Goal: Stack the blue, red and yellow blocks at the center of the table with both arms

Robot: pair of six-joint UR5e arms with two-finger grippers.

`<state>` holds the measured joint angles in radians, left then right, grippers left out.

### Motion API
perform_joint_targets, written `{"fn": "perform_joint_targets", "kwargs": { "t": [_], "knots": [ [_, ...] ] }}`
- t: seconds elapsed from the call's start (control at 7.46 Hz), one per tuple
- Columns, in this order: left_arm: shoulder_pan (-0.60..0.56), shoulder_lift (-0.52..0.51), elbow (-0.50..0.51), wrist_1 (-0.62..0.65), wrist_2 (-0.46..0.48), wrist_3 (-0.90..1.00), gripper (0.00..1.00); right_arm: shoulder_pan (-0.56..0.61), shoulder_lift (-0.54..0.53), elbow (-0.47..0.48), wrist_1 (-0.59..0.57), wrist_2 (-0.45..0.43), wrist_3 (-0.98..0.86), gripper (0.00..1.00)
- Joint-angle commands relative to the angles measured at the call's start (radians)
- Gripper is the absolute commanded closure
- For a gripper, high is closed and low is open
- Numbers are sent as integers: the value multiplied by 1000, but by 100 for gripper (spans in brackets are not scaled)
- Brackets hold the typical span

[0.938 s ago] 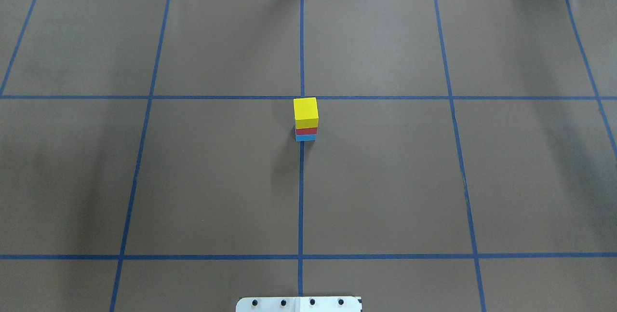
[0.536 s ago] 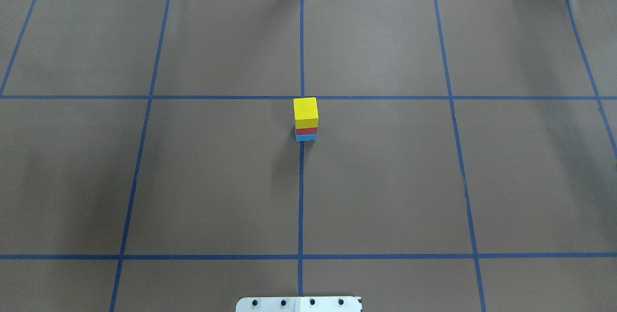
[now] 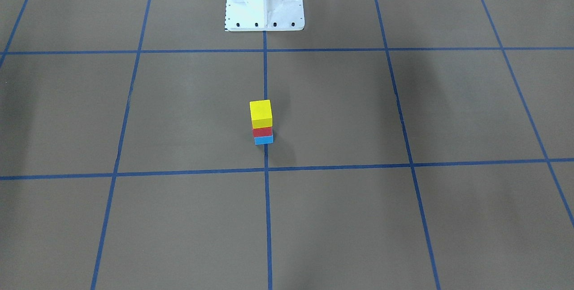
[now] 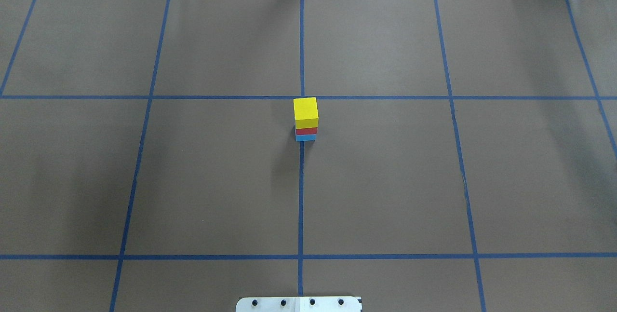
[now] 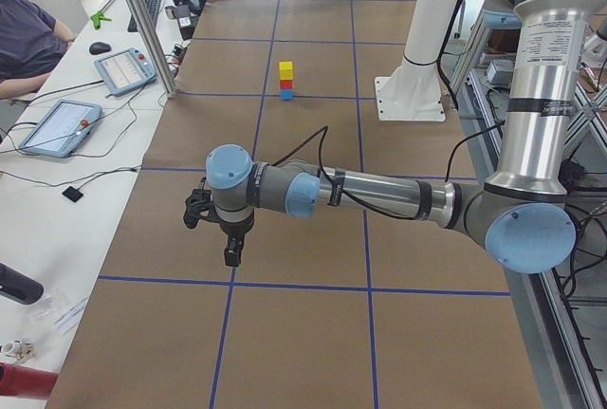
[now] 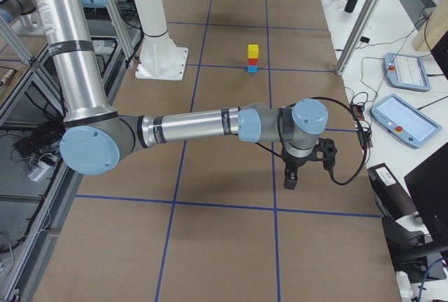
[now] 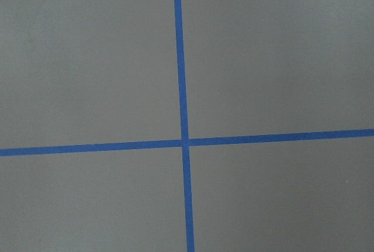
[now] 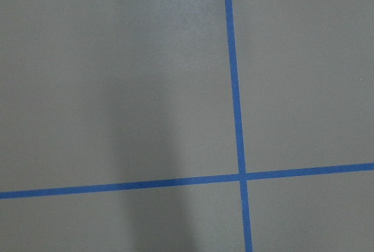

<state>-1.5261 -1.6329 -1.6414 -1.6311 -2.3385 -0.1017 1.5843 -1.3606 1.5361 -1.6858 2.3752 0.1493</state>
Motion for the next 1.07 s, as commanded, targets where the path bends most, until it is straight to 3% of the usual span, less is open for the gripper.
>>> {"fn": "perform_joint_targets", "kwargs": {
  "t": [0.0, 0.27, 0.94],
  "knots": [
    [0, 11, -14, 1, -1, 0, 0, 2, -98, 83, -2, 2, -1, 0],
    [0, 15, -9, 1, -1, 2, 0, 2, -178, 146, -2, 10, -1, 0],
    [1, 24, -5, 1, -1, 2, 0, -4, -184, 153, 3, 10, -1, 0]
  ]
}}
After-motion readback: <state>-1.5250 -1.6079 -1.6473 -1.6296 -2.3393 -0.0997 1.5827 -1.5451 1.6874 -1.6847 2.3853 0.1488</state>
